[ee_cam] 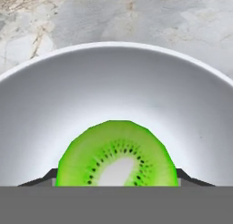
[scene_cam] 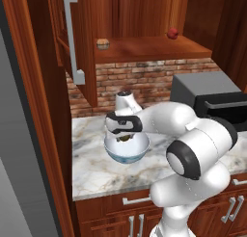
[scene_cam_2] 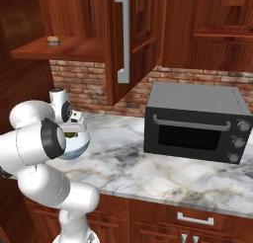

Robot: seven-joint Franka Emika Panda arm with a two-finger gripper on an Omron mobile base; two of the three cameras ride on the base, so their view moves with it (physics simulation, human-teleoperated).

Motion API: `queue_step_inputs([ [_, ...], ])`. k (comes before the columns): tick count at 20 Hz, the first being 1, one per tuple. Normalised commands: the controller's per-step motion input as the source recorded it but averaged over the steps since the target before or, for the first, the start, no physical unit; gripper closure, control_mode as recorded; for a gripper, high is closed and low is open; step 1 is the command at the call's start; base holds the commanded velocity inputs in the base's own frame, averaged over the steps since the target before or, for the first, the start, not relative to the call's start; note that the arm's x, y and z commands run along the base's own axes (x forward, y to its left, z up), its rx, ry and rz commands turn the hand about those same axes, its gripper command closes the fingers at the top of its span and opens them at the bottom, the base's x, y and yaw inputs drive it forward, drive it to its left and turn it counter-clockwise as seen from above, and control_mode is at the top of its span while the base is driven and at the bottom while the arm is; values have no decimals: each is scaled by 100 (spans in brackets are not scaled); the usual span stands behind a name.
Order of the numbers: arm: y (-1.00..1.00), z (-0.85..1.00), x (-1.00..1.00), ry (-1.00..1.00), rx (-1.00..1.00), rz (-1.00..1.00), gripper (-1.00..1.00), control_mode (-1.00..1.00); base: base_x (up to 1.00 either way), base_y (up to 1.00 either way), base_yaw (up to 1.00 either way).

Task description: Open the cabinet. Pick the tangerine and kiwi from the cabinet and place them into the bowl. Then close the cabinet.

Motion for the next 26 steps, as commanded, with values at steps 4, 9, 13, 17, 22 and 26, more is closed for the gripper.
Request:
queue_step_inputs([
  [4, 0, -25, 14, -13, 0, 0, 100, -100, 0, 0, 0],
  [9, 0, -16, 13, -3, 0, 0, -100, -100, 0, 0, 0],
  [13, 0, -1, 0, -3, 0, 0, -100, -100, 0, 0, 0],
  [17, 0, 1, 0, -6, 0, 0, -100, -100, 0, 0, 0],
  [22, -1, 12, -2, -10, 0, 0, -100, -100, 0, 0, 0],
  [26, -4, 29, -10, -11, 2, 0, -100, -100, 0, 0, 0],
])
